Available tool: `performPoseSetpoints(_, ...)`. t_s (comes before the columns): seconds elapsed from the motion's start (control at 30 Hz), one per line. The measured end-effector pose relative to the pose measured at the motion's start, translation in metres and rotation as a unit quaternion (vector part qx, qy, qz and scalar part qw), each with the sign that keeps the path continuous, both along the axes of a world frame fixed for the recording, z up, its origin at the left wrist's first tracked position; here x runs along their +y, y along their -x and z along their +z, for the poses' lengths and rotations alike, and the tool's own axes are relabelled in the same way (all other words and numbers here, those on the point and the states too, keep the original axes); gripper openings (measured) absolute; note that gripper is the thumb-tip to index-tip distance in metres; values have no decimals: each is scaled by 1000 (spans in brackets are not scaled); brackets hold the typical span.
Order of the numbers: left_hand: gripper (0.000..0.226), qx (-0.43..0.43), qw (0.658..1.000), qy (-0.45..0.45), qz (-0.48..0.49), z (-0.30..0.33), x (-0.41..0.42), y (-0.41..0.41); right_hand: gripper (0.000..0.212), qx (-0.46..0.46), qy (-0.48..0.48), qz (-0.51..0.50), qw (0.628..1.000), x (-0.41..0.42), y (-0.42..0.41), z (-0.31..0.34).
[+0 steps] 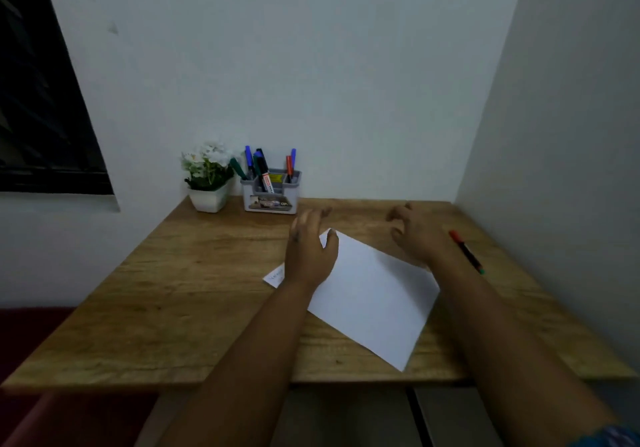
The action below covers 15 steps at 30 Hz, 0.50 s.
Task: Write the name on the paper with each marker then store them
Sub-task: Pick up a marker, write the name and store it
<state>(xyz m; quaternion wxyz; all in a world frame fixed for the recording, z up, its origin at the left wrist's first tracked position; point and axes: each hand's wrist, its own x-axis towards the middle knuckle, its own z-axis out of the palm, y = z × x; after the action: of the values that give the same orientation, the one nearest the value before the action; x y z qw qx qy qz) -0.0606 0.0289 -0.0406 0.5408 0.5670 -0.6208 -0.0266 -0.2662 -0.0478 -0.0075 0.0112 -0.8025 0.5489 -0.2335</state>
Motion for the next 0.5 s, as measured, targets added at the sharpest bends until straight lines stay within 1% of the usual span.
performPoseSetpoints(0.1, 35, -36, 999, -8, -13, -6, 5, 12, 43, 71, -38, -141, 987, 7, 44, -17)
performPoseSetpoints(0.13, 35, -49, 999, -12, -12, -8, 6, 14, 44, 88, -43, -174, 980, 7, 55, -23)
performPoseSetpoints(0.2, 35, -74, 997, -8, -7, -12, 6, 14, 42, 77, -62, -212, 972, 6, 70, -35)
performPoseSetpoints(0.23, 34, -82, 997, -3, -6, -13, 5, 13, 42, 70, -68, -217, 971, 6, 75, -38)
performPoseSetpoints(0.33, 34, -82, 997, -9, -3, -17, 1, 8, 48, -25, -98, -217, 971, 8, 76, -40)
performPoseSetpoints(0.4, 35, -68, 997, -21, -14, -20, 0, 8, 45, -87, -109, -203, 969, 11, 67, -32)
performPoseSetpoints(0.47, 35, -44, 998, -30, -24, -21, 0, 8, 45, -150, -124, -151, 969, 16, 52, -21)
performPoseSetpoints(0.5, 36, -33, 999, -27, -22, -20, -1, 9, 43, -177, -122, -106, 971, 20, 43, -18)
